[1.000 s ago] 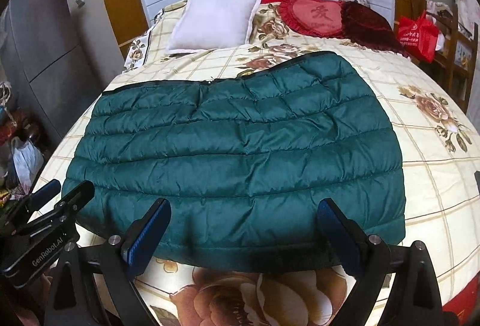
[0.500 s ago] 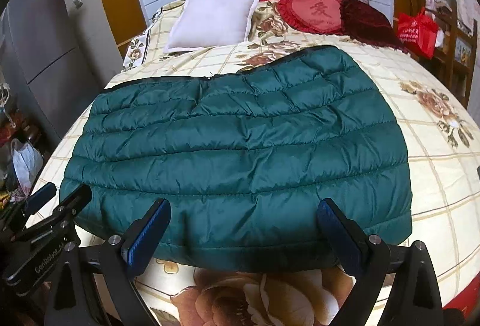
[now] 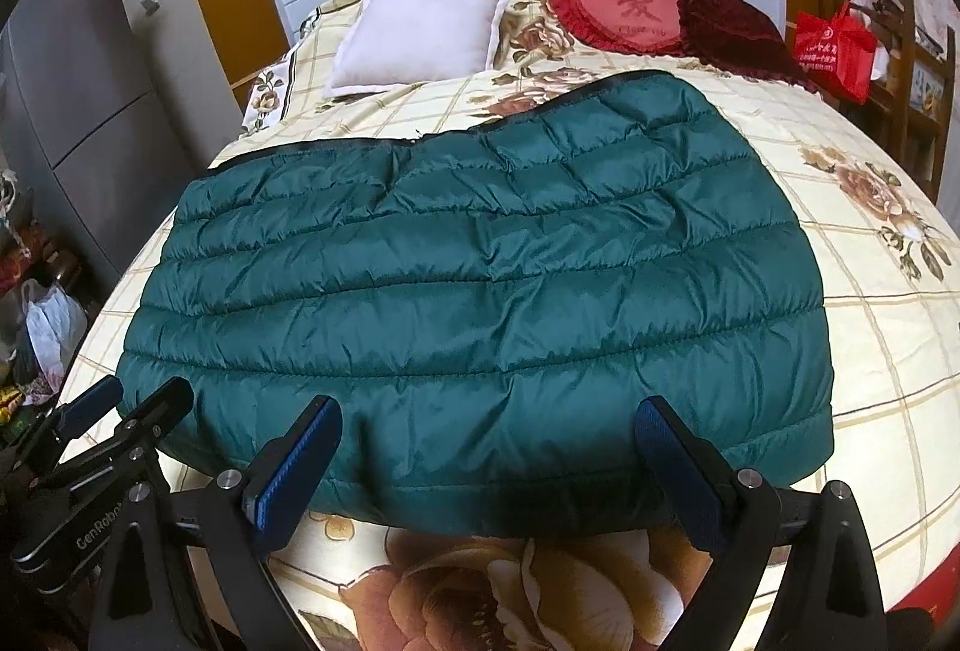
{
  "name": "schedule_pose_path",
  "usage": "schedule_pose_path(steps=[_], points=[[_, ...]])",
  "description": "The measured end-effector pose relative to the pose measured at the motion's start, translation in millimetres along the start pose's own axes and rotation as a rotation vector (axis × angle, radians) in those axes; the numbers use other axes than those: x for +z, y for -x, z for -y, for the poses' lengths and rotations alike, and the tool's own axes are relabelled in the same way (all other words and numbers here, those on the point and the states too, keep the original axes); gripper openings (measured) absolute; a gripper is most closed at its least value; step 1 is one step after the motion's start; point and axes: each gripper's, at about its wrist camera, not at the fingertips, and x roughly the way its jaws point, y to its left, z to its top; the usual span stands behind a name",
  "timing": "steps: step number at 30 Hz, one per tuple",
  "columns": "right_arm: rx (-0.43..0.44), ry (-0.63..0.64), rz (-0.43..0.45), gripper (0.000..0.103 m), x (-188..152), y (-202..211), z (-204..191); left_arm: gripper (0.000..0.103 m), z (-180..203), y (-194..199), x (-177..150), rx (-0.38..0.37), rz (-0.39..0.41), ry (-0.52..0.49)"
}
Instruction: Fold large clothes
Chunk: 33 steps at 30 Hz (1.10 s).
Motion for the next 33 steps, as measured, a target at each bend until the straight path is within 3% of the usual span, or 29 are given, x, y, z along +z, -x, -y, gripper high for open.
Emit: schedule_pose_path(steps=[33], points=[[0.005, 0.006, -0.025, 0.097, 0.0, -7.6, -4.3, 0.075, 0.5, -5.5, -0.3, -0.025, -0.009, 0.001]])
